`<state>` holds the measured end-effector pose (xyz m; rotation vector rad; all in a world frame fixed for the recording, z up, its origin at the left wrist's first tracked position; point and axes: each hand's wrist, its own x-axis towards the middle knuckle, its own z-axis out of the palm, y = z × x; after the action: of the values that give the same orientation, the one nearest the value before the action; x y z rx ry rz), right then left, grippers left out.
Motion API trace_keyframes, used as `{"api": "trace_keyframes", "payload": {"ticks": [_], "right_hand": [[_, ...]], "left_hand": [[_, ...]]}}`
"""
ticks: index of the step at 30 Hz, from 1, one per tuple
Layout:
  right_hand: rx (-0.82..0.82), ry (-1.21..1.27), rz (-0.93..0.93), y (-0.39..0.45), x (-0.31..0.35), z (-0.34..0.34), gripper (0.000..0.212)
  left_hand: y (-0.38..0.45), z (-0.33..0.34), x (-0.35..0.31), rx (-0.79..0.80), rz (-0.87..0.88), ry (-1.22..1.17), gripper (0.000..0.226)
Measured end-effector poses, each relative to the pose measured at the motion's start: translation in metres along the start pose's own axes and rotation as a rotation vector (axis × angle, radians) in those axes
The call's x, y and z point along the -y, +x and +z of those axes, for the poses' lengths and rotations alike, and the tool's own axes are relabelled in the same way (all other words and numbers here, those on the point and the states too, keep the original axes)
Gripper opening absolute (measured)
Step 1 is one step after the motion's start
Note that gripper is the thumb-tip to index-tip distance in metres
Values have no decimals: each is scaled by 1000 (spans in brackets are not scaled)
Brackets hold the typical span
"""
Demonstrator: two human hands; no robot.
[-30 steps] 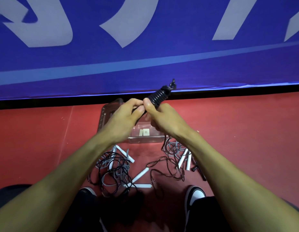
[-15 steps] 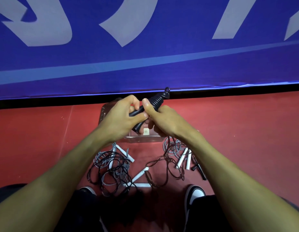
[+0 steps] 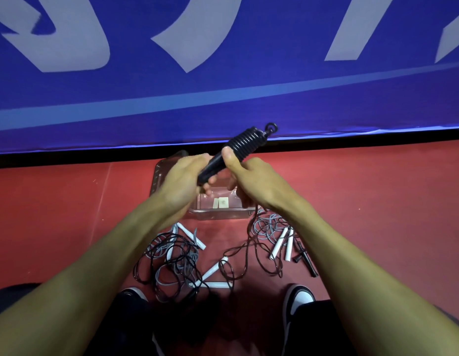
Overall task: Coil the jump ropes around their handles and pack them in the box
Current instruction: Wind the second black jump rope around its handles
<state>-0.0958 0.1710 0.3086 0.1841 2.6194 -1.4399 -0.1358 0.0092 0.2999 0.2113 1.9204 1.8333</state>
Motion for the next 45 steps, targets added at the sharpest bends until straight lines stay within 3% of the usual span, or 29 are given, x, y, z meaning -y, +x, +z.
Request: {"api": "trace_keyframes", "payload": {"ticks": [2,4,8,11,16,18,23,32,36,40,45], "right_hand": [[20,77,37,-1,1,0,69],[5,185,45,1,2,2,67],[16,225,-36,5,2,6,60],[44,119,-101,6,2,7,66],[-2,-110,-60,-1,6,1,76],[17,-116,-33,-6,10,1,73],[-67,-143,-64,-5,11,5,65],[21,33,-99,4,4,2,56],[64,57,-34,2,4,-2,66],[67,-131,-15,2,-1,-2,87],[17,-116,14,3,1,-2,77]], "left_hand": [[1,1,6,-21,165,362,31],[-1,1,6,24,212,539,31],[2,-5,0,96,163,359,33],[2,-9,-1,73,106,259,24],[-3,-5,-3,73,113,227,20],[-4,-3,-4,78,161,273,16],[-9,9,-4,-99,342,723,10],[0,1,0,107,160,366,15],[-2,-1,2,93,206,471,26],[-2,1,6,39,219,566,13],[-6,5,14,-86,261,755,24]]}}
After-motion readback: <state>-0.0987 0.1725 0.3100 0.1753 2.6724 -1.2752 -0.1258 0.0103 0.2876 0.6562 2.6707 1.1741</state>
